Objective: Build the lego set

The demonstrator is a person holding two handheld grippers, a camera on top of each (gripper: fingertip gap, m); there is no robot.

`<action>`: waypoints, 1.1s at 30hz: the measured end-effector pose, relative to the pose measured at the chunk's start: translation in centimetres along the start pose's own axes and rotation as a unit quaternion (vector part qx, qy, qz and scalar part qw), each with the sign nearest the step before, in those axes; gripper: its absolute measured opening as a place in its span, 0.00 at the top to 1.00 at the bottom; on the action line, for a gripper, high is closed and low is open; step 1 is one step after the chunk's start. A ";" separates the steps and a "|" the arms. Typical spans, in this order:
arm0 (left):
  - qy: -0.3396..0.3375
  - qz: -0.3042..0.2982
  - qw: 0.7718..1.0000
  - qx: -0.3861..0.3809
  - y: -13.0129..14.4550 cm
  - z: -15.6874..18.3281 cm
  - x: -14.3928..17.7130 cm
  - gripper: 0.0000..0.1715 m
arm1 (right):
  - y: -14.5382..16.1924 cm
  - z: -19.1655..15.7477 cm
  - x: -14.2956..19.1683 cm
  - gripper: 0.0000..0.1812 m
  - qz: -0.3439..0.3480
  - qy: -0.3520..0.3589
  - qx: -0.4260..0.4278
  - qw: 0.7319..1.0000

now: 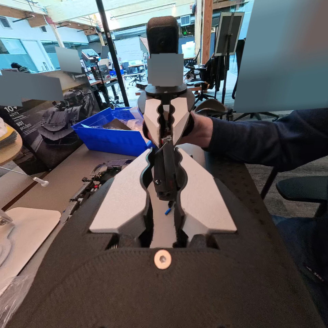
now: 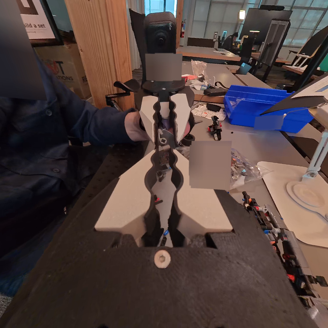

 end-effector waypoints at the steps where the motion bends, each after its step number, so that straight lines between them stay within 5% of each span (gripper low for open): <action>1: 0.001 0.005 1.000 0.005 -0.1 -0.1 0.1 0.89 | 0.1 0.0 0.2 0.95 0.000 0.000 -0.002 1.000; 19: 0.018 -0.004 0.997 0.074 0.7 -1.4 0.0 0.89 | 0.4 0.7 -0.2 0.94 0.005 0.013 -0.037 0.999; 25: -0.002 0.023 0.998 0.062 -0.1 -1.8 0.2 0.89 | 1.9 1.0 -0.8 0.77 -0.021 0.007 -0.081 0.996; 33: -0.018 0.023 0.998 0.056 -0.1 -1.9 -0.1 0.89 | 2.1 0.6 -2.1 0.89 -0.038 0.011 -0.036 0.999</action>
Point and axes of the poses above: each gripper's, where its closed fingertips meet, x back along the fingers, y out of its underside, z = x × y across the jaws, the point moved 2 cm from there along x, back along the fingers, and after that the axes turned 15 degrees about x, right-handed, at the moved point
